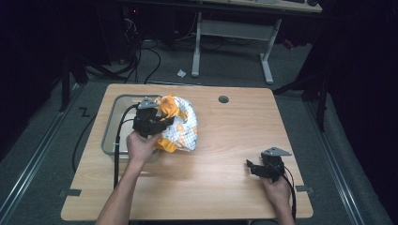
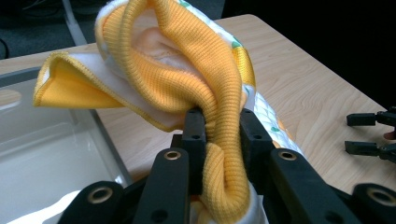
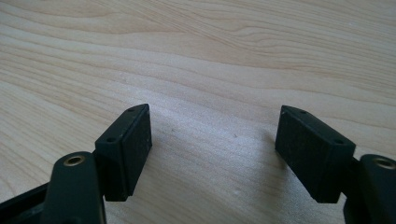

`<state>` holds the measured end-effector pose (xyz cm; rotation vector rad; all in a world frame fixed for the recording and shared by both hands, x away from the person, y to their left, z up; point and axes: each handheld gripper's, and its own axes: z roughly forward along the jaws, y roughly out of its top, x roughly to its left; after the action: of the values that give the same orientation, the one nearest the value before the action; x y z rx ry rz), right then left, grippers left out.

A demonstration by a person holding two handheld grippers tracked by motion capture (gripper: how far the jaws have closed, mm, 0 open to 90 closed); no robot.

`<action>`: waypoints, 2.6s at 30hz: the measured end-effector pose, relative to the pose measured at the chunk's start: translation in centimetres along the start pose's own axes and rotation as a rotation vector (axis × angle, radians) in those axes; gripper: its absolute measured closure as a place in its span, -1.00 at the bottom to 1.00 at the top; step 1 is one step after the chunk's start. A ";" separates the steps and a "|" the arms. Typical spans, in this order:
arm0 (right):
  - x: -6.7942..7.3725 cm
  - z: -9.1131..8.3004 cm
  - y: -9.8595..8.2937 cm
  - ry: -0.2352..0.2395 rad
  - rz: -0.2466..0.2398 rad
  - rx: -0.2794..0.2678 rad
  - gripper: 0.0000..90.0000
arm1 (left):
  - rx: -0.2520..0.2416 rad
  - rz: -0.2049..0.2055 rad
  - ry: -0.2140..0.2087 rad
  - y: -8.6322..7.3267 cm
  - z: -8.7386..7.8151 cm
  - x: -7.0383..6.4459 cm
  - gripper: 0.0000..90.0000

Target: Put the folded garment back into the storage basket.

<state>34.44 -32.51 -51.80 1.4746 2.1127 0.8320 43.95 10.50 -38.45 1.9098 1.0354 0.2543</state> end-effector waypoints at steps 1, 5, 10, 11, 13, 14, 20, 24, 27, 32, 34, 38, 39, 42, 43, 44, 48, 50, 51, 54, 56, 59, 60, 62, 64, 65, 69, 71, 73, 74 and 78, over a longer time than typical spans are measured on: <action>0.0 0.0 0.0 0.000 0.002 0.000 -0.39 | 0.000 0.000 0.000 0.0 0.0 0.0 0.69; 0.0 0.0 0.0 -0.001 0.002 0.000 -0.39 | -0.004 0.000 0.005 0.0 -0.7 0.5 0.69; 0.0 0.0 0.0 -0.001 0.002 0.000 -0.39 | -0.002 -0.007 0.012 0.0 -1.0 1.0 0.69; 0.0 0.0 0.0 0.000 0.000 0.000 -0.39 | 0.001 -0.010 0.017 -0.1 -1.2 1.3 0.69; 0.0 0.0 0.0 0.000 0.001 0.000 -0.39 | 0.001 -0.011 0.022 -0.2 -1.4 1.5 0.69; 0.0 0.0 0.0 0.000 0.001 0.000 -0.39 | 0.001 -0.011 0.022 -0.2 -1.4 1.5 0.69; 0.0 0.0 0.0 -0.001 0.001 0.000 -0.39 | -0.006 -0.031 0.033 -0.3 -2.1 2.5 0.69; 0.0 0.0 0.0 0.000 0.001 0.000 -0.39 | 0.003 -0.039 0.045 -0.5 -2.5 3.2 0.69; 0.0 0.0 0.0 -0.001 0.000 0.000 -0.39 | 0.000 -0.042 0.052 -0.5 -2.8 3.5 0.69; 0.0 0.0 0.0 -0.001 0.002 0.000 -0.39 | 0.006 -0.056 0.065 -0.7 -3.2 4.3 0.69; 0.0 0.0 0.0 0.000 0.002 0.000 -0.39 | 0.008 -0.057 0.073 -0.8 -3.4 4.5 0.69; 0.0 0.0 0.0 0.000 0.002 0.000 -0.39 | 0.007 -0.056 0.081 -0.8 -3.8 4.8 0.69; 0.0 0.0 0.0 0.000 0.000 0.000 -0.39 | 0.005 -0.061 0.087 -0.9 -4.0 5.0 0.69; 0.0 0.0 0.0 0.000 0.002 0.001 -0.39 | 0.008 -0.068 0.094 -1.0 -4.2 5.5 0.69; 0.0 0.0 0.0 0.000 0.002 0.001 -0.39 | 0.008 -0.068 0.094 -1.0 -4.2 5.5 0.69; 0.0 0.0 0.0 -0.001 0.001 0.000 -0.39 | 0.006 -0.069 0.102 -1.0 -4.3 5.7 0.69; 0.0 0.0 0.0 -0.001 0.002 0.000 -0.39 | 0.007 -0.075 0.107 -1.2 -4.5 6.1 0.69; 0.0 0.0 0.0 0.000 0.000 0.000 -0.39 | 0.011 -0.076 0.110 -1.3 -4.5 6.4 0.69; 0.0 0.0 0.0 0.000 0.000 0.000 -0.39 | 0.011 -0.076 0.110 -1.3 -4.5 6.4 0.69; 0.0 0.0 0.0 0.000 0.002 0.000 -0.39 | 0.018 -0.080 0.115 -1.5 -4.6 6.9 0.69; 0.0 0.0 0.0 0.000 0.000 0.000 -0.39 | 0.024 -0.085 0.117 -1.8 -4.5 7.3 0.69; 0.0 0.0 0.0 0.000 0.001 0.000 -0.39 | 0.035 -0.091 0.123 -2.0 -4.4 7.8 0.69; 0.0 0.0 0.0 0.000 0.001 0.000 -0.39 | 0.035 -0.091 0.123 -2.0 -4.4 7.8 0.69; 0.0 0.0 0.0 0.000 0.002 0.000 -0.39 | 0.049 -0.106 0.127 -2.3 -4.1 8.3 0.69; 0.0 0.0 0.0 0.000 0.002 0.000 -0.39 | 0.058 -0.110 0.133 -2.5 -4.0 8.7 0.69; 0.0 0.0 0.0 0.000 0.000 0.000 -0.39 | 0.058 -0.110 0.133 -2.5 -4.0 8.7 0.69; 0.0 0.0 0.0 0.000 0.000 0.000 -0.39 | 0.075 -0.122 0.139 -2.9 -3.7 9.4 0.69; 0.0 0.0 0.0 -0.001 0.003 0.000 -0.39 | 0.091 -0.126 0.148 -3.1 -3.4 9.7 0.69; 0.0 0.0 0.0 0.000 0.000 0.000 -0.39 | 0.106 -0.124 0.165 -3.3 -3.1 10.0 0.69; 0.0 0.0 0.0 0.000 0.001 0.000 -0.39 | 0.109 -0.123 0.170 -3.3 -3.0 10.1 0.69; 0.0 0.0 0.0 0.000 0.000 0.000 -0.39 | 0.138 -0.102 0.191 -3.4 -2.3 10.1 0.69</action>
<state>34.44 -32.51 -51.80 1.4744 2.1125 0.8318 47.05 20.24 -42.19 1.9774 1.3035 0.3181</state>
